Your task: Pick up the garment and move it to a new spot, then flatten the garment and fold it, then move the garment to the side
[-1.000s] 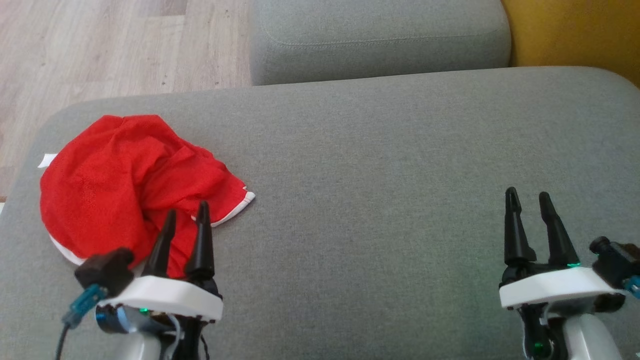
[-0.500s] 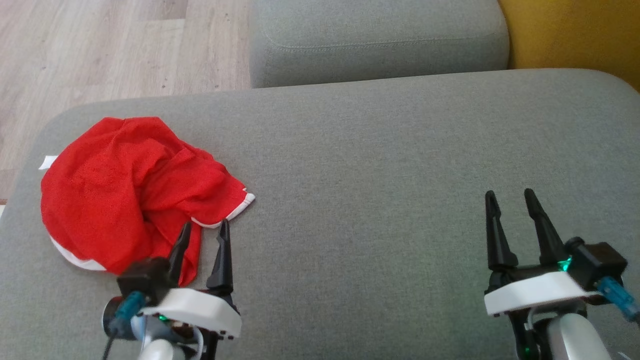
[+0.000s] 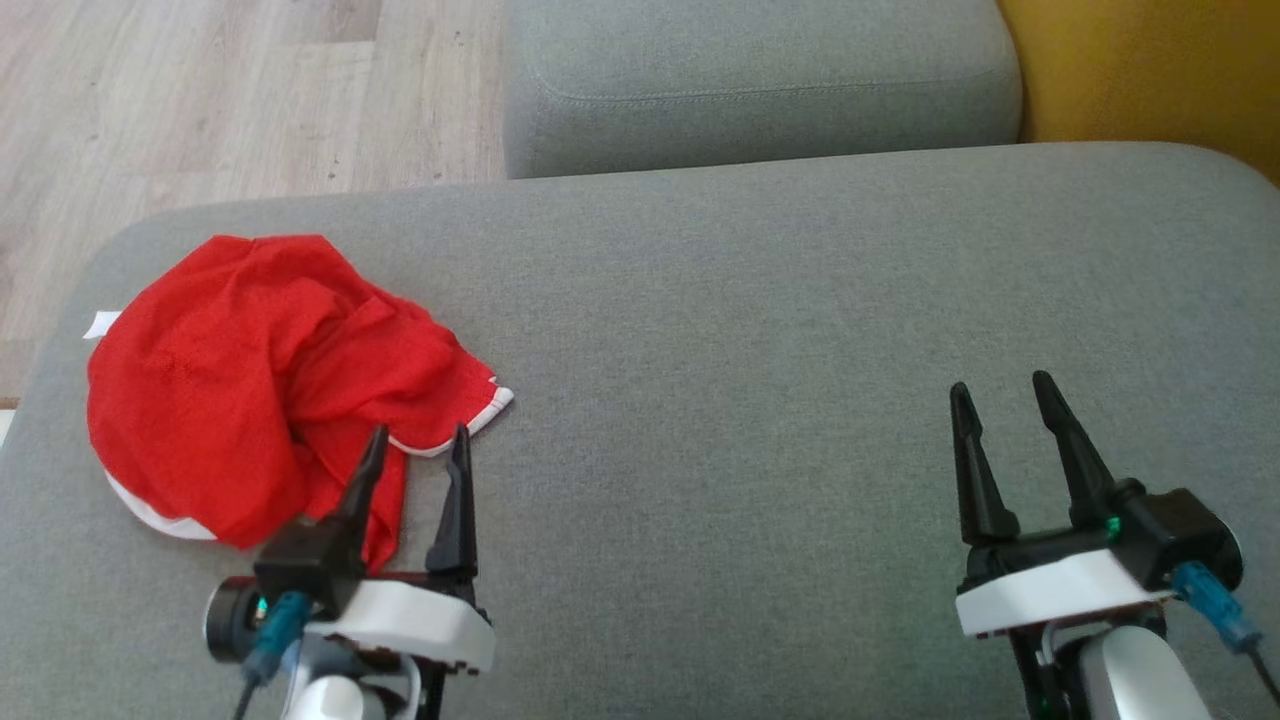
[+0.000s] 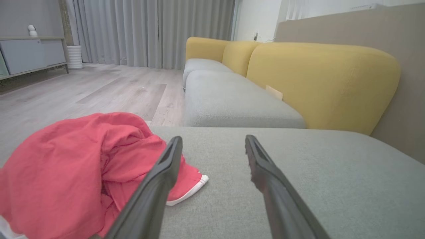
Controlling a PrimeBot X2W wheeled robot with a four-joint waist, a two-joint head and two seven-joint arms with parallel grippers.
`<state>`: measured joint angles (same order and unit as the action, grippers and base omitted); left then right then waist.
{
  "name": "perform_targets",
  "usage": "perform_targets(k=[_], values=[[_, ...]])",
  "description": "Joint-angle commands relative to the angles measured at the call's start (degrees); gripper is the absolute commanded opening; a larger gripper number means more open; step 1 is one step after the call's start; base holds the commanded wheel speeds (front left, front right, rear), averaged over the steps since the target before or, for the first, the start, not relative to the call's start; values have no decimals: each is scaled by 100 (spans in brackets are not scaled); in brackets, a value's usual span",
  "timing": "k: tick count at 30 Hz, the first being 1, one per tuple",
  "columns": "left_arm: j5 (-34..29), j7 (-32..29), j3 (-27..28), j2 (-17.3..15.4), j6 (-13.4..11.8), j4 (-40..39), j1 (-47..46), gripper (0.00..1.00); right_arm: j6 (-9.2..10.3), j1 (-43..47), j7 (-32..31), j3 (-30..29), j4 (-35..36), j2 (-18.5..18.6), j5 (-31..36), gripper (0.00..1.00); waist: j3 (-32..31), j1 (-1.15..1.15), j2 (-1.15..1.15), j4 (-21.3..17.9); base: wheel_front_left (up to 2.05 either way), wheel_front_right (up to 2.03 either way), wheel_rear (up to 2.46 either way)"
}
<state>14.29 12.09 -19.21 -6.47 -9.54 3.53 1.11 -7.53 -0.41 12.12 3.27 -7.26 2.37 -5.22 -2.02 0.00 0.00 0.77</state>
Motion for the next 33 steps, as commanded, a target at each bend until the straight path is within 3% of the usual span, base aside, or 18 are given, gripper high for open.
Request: perform_targets(k=[1, 9, 15, 33], values=[[-97, 93, 253, 36, 30, -298, -185, 100, 4, -108, 89, 132, 228, 46, -57, 100, -3, 0, 0, 6, 0, 0, 0], [-122, 227, 720, 299, 448, -416, 2, 100, 4, -46, 224, 130, 155, 49, -506, 100, -33, 0, 0, 28, 0, 0, 0], [-101, 291, 839, 354, 818, -62, 69, 100, 4, -28, 288, 202, -36, 51, -474, 100, -52, 0, 0, 31, 0, 0, 0], [54, 291, 726, 358, 789, 20, 22, 100, 4, -50, 288, 201, -158, 51, -504, 100, -56, 0, 0, 36, 0, 0, 0]])
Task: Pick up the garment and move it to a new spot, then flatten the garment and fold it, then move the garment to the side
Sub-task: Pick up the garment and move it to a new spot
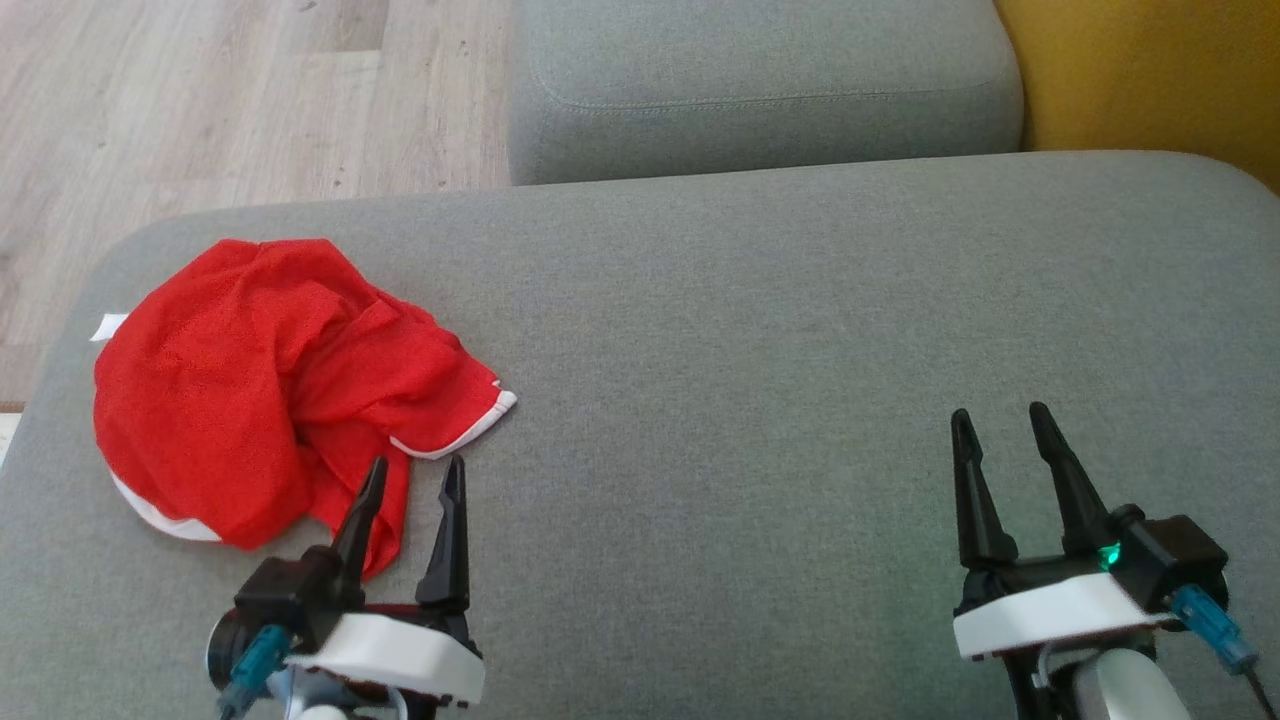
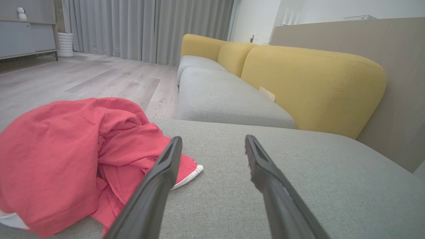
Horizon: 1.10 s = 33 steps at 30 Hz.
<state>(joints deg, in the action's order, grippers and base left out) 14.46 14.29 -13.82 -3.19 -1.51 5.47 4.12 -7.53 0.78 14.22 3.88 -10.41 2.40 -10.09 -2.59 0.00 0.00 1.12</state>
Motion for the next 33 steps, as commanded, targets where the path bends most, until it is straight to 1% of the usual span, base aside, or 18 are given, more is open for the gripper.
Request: perform_targets(k=[1, 5, 10, 17, 25, 29, 30, 33], values=[[38, 71, 186, 31, -15, -170, -278, 100, 4, -172, 78, 140, 155, 48, -22, 100, 2, 0, 0, 2, 0, 0, 0], [39, 71, 181, 31, -9, -143, -288, 100, 4, -165, 78, 133, 153, 48, -41, 100, -1, 0, 0, 43, 0, 0, 0], [33, 71, 192, 31, -26, -109, -317, 100, 4, -109, 78, 189, 100, 48, -33, 100, -21, 0, 0, 274, 0, 0, 0], [-77, 71, 286, 31, -47, -50, -292, 100, 4, -54, 78, 350, 27, 48, -101, 100, -63, 0, 0, 882, 0, 0, 0], [-257, 71, 613, 31, -26, -50, -229, 100, 4, -52, 78, 719, -106, 48, -257, 100, -95, 0, 0, 1576, 0, 0, 0], [-307, 71, 726, 31, -21, -78, -201, 100, 4, -67, 78, 889, -171, 48, -325, 100, -103, 0, 0, 1849, 0, 0, 0], [-307, 71, 726, 31, -21, -78, -201, 100, 4, -67, 78, 889, -171, 48, -325, 100, -103, 0, 0, 1849, 0, 0, 0], [-327, 71, 786, 31, -25, -89, -189, 100, 4, -91, 78, 1006, -203, 48, -389, 100, -106, 0, 0, 2028, 0, 0, 0]])
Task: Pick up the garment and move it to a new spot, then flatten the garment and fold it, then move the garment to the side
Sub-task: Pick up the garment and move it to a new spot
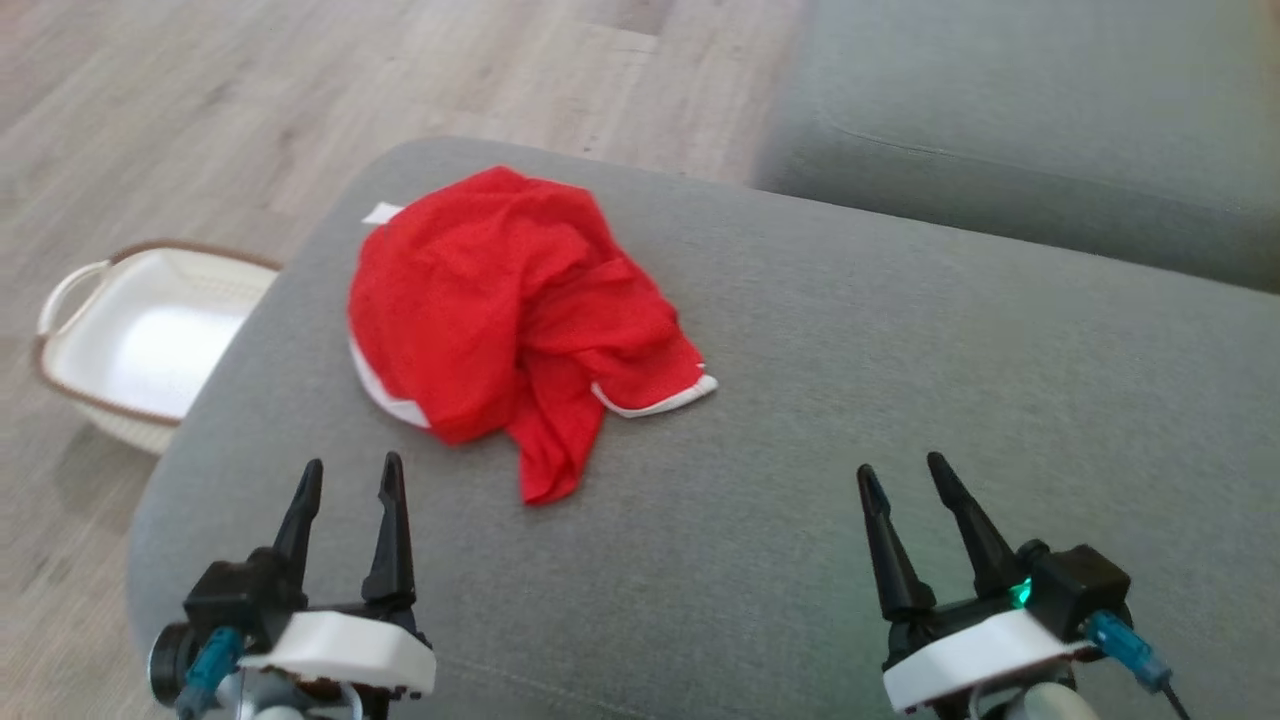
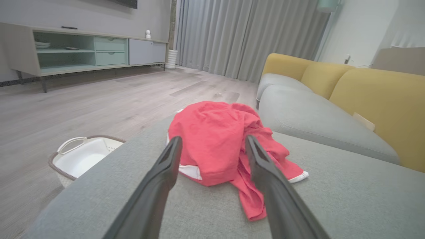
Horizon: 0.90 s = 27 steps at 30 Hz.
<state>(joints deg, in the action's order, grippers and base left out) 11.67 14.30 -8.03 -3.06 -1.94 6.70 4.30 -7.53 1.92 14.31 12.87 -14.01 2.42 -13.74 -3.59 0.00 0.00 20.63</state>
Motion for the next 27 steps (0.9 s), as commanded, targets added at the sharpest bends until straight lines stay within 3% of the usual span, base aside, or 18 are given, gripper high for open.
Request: perform_targets(k=[1, 13, 21, 27], values=[[-55, 70, 224, 18, 22, -212, -207, 100, 4, -211, 69, 140, 152, 45, -49, 100, -7, 0, 0, 134, 0, 0, 0], [-106, 70, 376, 18, 63, -206, -189, 100, 4, -263, 69, 304, 94, 45, -150, 100, 22, 0, 0, 474, 0, 0, 0], [-110, 70, 498, 18, 62, -165, -226, 100, 4, -325, 69, 259, 71, 45, -100, 100, 176, 0, 0, 270, 0, 0, 0], [-250, 70, 494, -50, 290, 491, -620, 100, 4, -489, 69, 144, 104, 45, 81, 100, 598, 0, 0, -26, 0, 0, 0]])
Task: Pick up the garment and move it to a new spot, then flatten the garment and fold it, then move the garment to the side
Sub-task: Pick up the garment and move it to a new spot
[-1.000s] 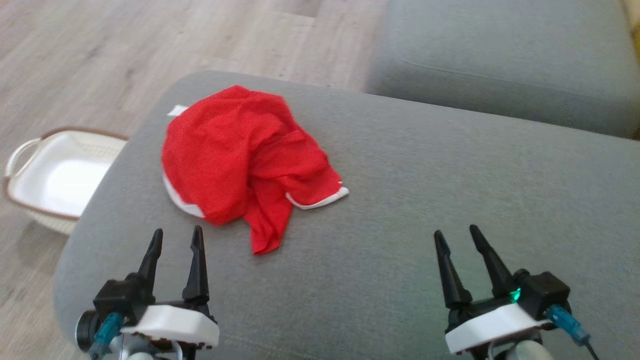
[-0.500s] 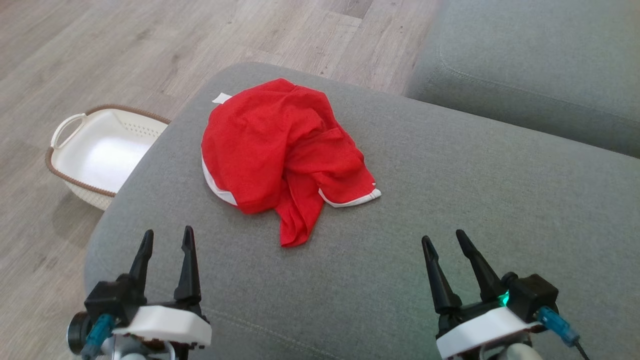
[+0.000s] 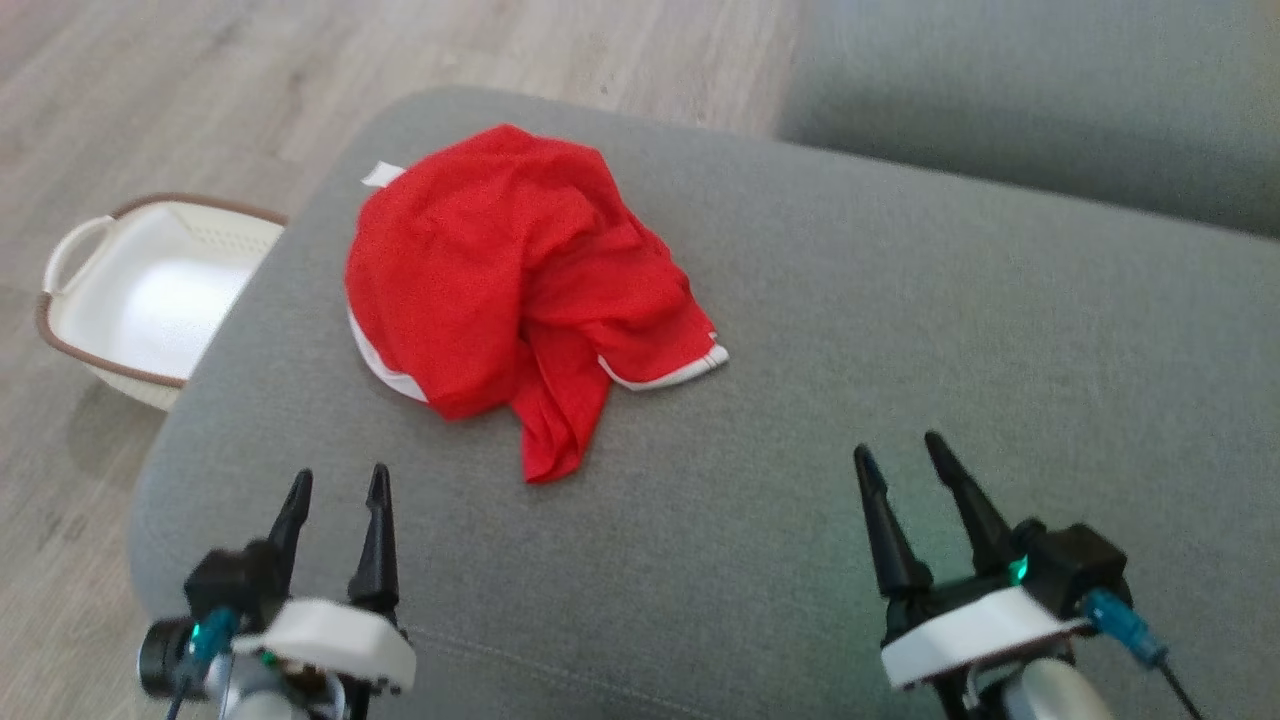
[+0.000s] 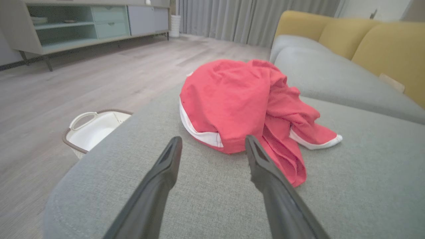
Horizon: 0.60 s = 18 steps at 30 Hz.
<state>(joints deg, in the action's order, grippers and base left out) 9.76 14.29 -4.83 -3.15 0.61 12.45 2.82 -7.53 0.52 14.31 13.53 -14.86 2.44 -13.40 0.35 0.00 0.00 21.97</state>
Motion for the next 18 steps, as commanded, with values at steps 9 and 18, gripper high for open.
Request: perform_targets(k=[9, 18], values=[[-68, -434, 76, -458, 352, 1580, -1948, 100, 4, -665, 69, -126, 233, 43, 297, 100, 873, 0, 0, -564, 0, 0, 0], [166, -1033, 166, -791, 484, 2939, -2992, 100, 4, -886, 69, -191, 279, 43, 394, 100, 1353, 0, 0, -942, 0, 0, 0]])
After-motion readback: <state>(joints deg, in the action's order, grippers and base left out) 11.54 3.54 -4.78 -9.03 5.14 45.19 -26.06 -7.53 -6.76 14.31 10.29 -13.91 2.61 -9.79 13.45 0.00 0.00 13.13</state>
